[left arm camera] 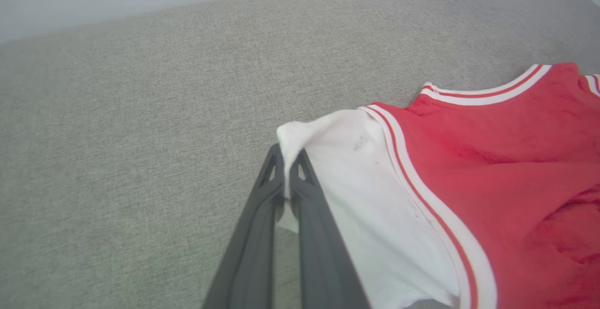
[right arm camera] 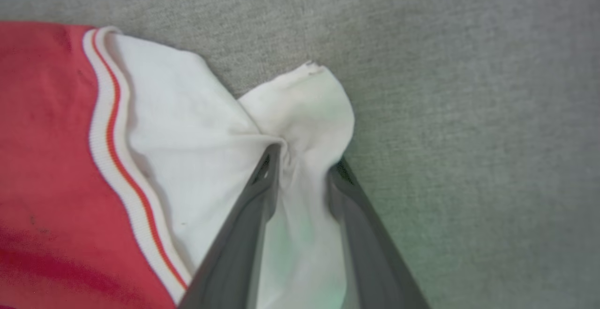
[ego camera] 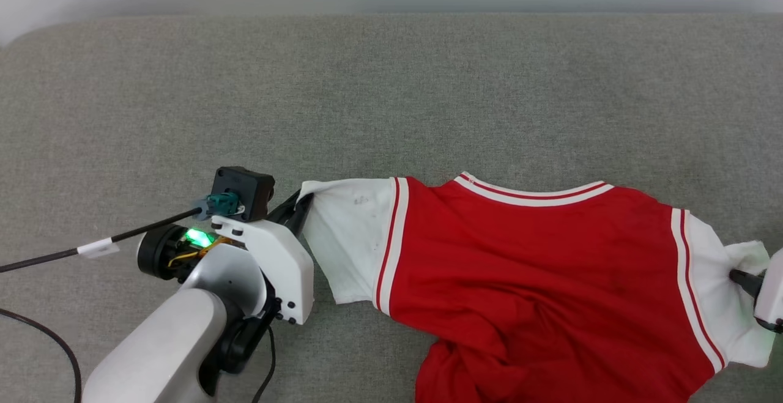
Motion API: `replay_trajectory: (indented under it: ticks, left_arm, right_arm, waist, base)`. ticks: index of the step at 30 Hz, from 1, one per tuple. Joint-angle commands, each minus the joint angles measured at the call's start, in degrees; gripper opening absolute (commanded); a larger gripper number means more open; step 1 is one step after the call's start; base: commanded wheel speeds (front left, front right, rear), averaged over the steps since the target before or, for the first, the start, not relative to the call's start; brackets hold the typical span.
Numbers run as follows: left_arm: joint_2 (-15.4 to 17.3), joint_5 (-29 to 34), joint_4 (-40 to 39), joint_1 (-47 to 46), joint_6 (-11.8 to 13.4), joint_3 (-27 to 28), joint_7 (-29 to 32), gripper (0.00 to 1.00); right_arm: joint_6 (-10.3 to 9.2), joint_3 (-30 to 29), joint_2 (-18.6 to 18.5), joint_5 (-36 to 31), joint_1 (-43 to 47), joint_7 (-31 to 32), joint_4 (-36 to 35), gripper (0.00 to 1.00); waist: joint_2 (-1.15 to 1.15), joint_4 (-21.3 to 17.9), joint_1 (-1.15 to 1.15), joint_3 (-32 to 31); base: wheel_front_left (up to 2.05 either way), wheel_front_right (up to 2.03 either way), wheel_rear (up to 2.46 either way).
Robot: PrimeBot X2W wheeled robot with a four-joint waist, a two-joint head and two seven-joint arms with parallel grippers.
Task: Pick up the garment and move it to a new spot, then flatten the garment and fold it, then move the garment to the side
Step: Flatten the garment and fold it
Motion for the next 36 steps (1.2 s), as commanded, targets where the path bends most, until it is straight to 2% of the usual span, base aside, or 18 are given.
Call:
replay_trajectory:
  ticks: [1,13,22,28,36]
  left_arm:
    - [0.5,-0.2,0.3,0.2,0.0,0.5,-0.4,0.00]
    - [1.6,0.5,3.7,-3.4,0.4,3.6,-3.8,0.00]
    - [-1.5,-1.2,14.9,-13.5,-2.5,6.5,-6.7,0.00]
    - [-3.7,0.2,24.4,-23.2,-5.1,7.8,-11.4,0.00]
    - [-5.6,2.8,34.1,-38.8,-7.0,9.5,-18.4,0.00]
  right_arm:
    - [-0.02,1.8,1.8,0.3,0.9,0.3,1.5,0.00]
    - [-0.02,6.9,-1.9,-0.6,-3.6,-2.0,-6.2,0.00]
    - [-0.03,11.0,-2.7,-2.6,-12.9,-4.4,-5.8,0.00]
    - [-0.02,13.8,-2.6,-3.6,-22.3,-9.1,-3.2,0.00]
    - [-0.02,16.3,-2.5,-6.0,-37.5,-18.7,0.9,0.00]
  waist:
    - [0.00,-0.5,0.00,-0.9]
    - [0.00,-3.2,0.00,-7.4]
    - [0.00,-4.4,0.00,-10.5]
    - [0.00,-5.1,0.00,-8.9]
    - [0.00,-5.2,0.00,-2.1]
  base:
    - [0.00,0.00,0.00]
    - [0.00,0.00,0.00]
    - [0.00,0.00,0.00]
    - [0.00,0.00,0.00]
    - [0.00,0.00,0.00]
